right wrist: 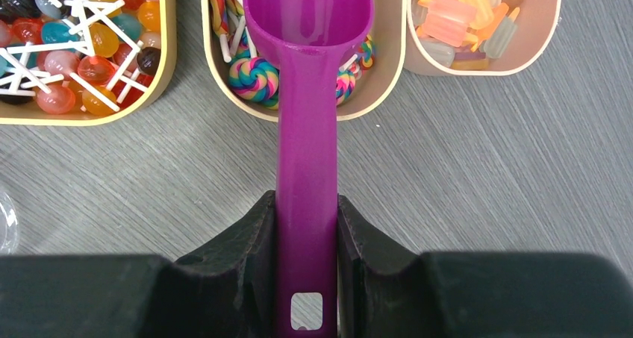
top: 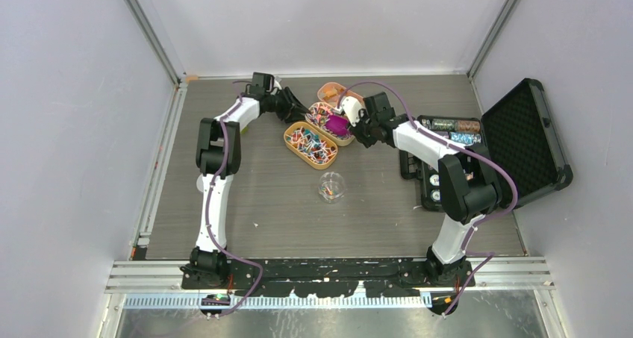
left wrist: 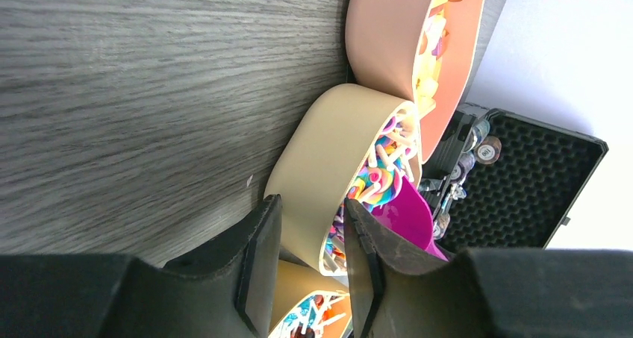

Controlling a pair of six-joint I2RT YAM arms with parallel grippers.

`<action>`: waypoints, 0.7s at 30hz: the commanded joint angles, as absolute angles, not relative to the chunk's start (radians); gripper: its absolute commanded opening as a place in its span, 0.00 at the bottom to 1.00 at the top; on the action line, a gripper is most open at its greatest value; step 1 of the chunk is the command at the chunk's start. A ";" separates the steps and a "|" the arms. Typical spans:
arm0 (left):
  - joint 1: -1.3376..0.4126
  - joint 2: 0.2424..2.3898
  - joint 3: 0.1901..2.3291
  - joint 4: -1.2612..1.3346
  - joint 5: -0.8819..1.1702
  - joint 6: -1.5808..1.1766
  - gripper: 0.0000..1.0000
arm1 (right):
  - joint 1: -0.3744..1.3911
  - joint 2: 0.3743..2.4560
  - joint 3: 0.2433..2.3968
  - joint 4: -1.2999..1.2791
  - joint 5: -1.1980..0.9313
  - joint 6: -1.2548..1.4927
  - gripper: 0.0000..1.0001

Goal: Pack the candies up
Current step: Scoop the fake candies from the storage box.

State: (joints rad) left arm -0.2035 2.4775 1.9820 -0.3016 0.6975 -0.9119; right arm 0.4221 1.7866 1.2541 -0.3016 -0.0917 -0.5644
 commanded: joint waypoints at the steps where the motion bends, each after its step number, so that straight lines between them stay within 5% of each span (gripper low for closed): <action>1: -0.216 2.439 1.973 -0.240 0.756 -0.935 0.37 | 0.434 1.772 1.246 -0.230 -0.161 -0.545 0.00; 11: -0.220 2.441 1.980 -0.219 0.763 -0.951 0.35 | 0.447 1.795 1.366 -0.425 -0.112 -0.574 0.00; 21: -0.224 2.434 1.951 -0.192 0.773 -0.971 0.20 | 0.448 1.829 1.363 -0.376 -0.150 -0.554 0.00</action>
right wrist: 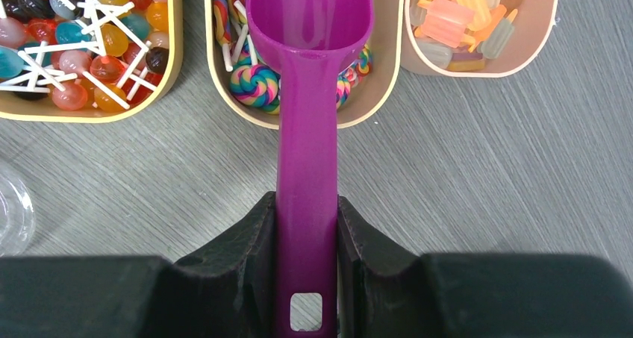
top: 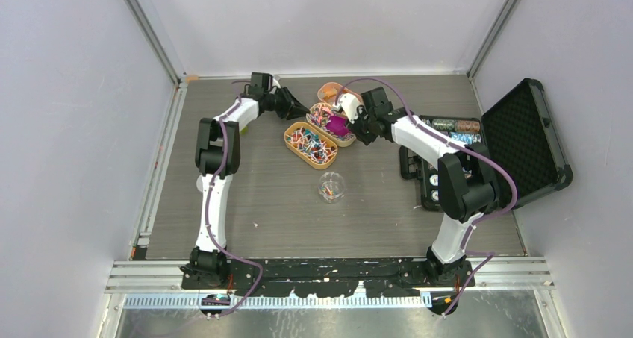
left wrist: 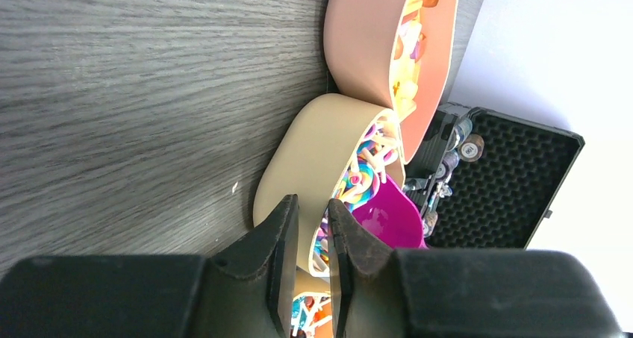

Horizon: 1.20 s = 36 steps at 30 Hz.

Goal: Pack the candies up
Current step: Scoop the fake candies from the storage box.

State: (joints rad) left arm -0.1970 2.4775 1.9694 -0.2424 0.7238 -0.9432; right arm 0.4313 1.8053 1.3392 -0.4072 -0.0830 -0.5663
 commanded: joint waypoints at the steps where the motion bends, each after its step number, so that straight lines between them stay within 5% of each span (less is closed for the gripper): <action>1: -0.226 2.433 1.949 -0.192 0.773 -0.971 0.20 | 0.447 1.827 1.354 -0.356 -0.155 -0.543 0.01; 19: -0.235 2.435 1.943 -0.184 0.778 -0.986 0.17 | 0.386 1.812 1.232 -0.148 -0.268 -0.419 0.00; 36: -0.236 2.433 1.932 -0.180 0.779 -0.994 0.17 | 0.479 1.893 1.474 -0.492 0.033 -0.658 0.00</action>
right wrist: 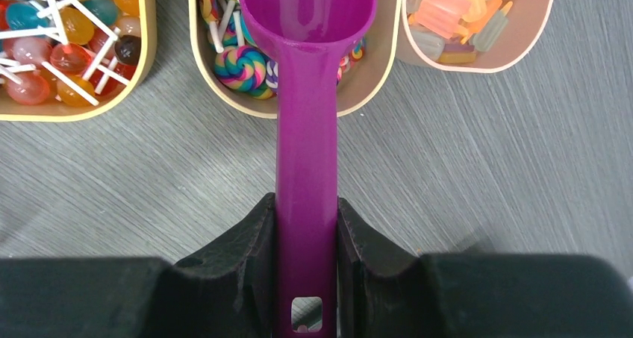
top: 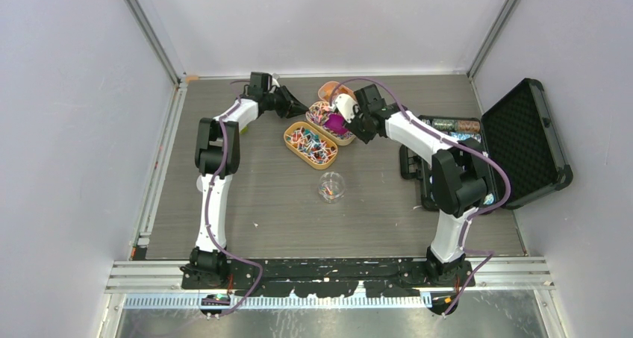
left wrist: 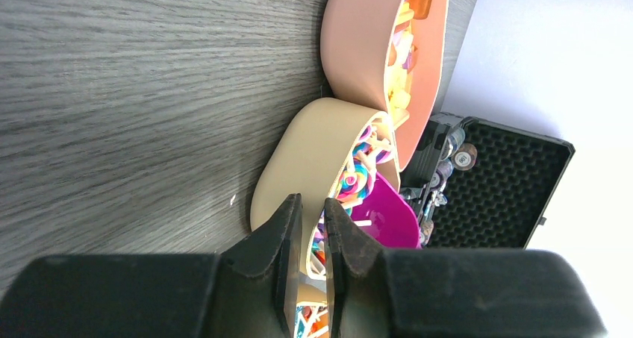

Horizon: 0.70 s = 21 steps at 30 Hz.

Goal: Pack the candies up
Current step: Scoop the fake candies from the storage box.

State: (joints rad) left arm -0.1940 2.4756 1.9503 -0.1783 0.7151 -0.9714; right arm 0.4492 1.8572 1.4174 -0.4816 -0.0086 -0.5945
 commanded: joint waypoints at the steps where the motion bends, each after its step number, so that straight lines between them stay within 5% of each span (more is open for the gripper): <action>1: -0.236 2.432 1.930 -0.179 0.779 -0.993 0.16 | 0.480 1.898 1.475 -0.484 0.018 -0.650 0.00; 21: -0.252 2.441 1.914 -0.166 0.788 -1.000 0.14 | 0.408 1.888 1.324 -0.206 -0.226 -0.377 0.00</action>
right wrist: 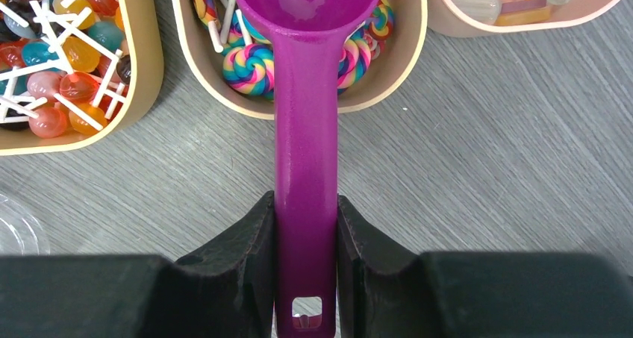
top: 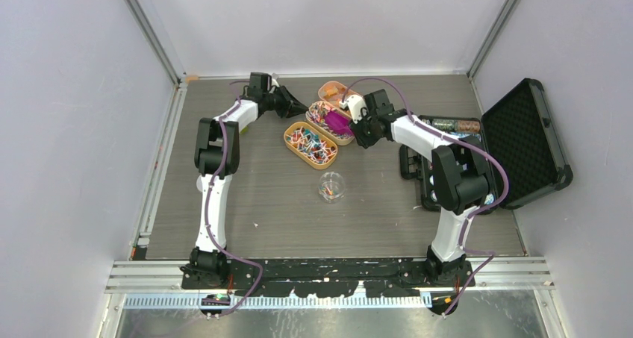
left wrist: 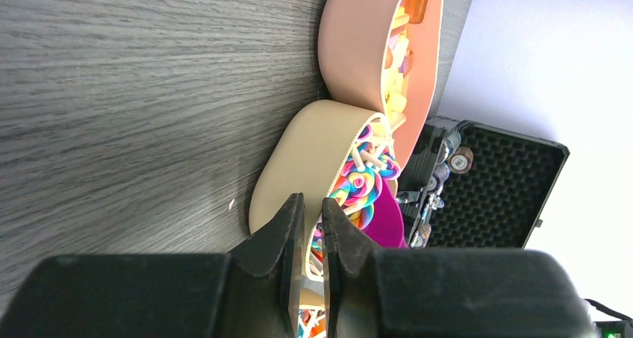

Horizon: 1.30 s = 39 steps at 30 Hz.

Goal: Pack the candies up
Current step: Scoop the fake candies from the storage box.

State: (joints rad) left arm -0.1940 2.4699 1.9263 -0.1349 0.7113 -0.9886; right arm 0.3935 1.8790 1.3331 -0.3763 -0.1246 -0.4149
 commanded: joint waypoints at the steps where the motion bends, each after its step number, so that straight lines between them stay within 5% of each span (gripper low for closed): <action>1: -0.252 2.442 1.916 -0.166 0.788 -0.999 0.14 | 0.408 1.886 1.325 -0.211 -0.220 -0.386 0.00; 15: -0.252 2.444 1.926 -0.172 0.787 -1.003 0.14 | 0.481 1.950 1.494 -0.436 -0.025 -0.576 0.01; 39: -0.252 2.447 1.939 -0.183 0.789 -1.003 0.14 | 0.417 1.923 1.333 -0.212 -0.182 -0.388 0.00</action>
State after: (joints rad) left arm -0.1940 2.4699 1.9263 -0.1356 0.7113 -0.9920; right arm 0.4099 1.9327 1.3445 -0.3031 -0.1081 -0.4030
